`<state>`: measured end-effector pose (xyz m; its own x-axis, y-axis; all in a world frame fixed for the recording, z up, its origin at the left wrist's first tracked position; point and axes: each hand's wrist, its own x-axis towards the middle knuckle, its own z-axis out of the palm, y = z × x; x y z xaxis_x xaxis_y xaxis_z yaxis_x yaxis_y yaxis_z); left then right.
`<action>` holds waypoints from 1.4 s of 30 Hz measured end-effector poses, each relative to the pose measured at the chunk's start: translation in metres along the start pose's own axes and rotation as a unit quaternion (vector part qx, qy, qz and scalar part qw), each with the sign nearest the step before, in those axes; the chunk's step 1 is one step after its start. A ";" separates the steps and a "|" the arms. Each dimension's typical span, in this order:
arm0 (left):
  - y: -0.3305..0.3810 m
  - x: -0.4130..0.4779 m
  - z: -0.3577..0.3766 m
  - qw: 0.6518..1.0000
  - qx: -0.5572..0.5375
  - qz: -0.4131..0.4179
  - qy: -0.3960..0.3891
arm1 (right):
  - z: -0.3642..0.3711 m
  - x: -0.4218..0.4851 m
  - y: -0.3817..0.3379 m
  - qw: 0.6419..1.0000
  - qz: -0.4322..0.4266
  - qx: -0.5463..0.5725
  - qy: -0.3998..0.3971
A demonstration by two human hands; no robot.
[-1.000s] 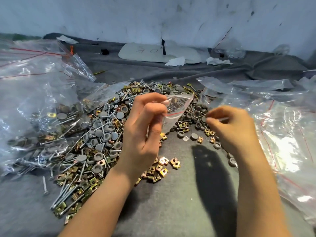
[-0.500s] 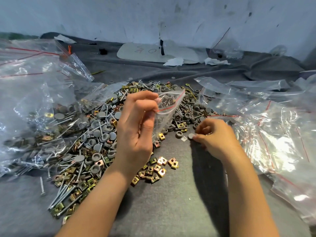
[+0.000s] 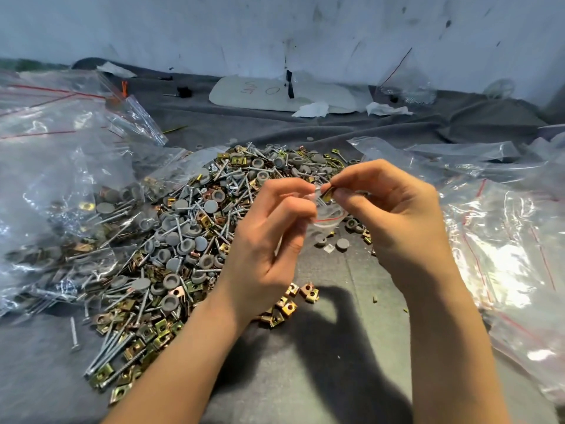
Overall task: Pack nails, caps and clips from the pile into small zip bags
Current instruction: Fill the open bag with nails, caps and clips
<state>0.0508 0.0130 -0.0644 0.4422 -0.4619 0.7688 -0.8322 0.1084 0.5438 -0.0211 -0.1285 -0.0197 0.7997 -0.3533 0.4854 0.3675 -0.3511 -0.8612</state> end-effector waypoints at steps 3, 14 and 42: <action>0.000 0.000 0.000 1.000 0.002 0.004 0.001 | -0.002 -0.001 -0.001 1.000 0.009 0.007 -0.027; 0.002 0.000 -0.001 1.000 0.002 0.005 0.008 | -0.006 -0.002 0.000 0.999 0.004 0.025 -0.033; -0.001 -0.001 -0.002 0.997 -0.019 -0.049 0.056 | -0.025 -0.005 0.042 0.815 0.333 -0.467 -0.082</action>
<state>0.0516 0.0150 -0.0648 0.5567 -0.3701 0.7437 -0.7710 0.1031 0.6284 -0.0213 -0.1634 -0.0542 0.7555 -0.6409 -0.1357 -0.6339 -0.6631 -0.3981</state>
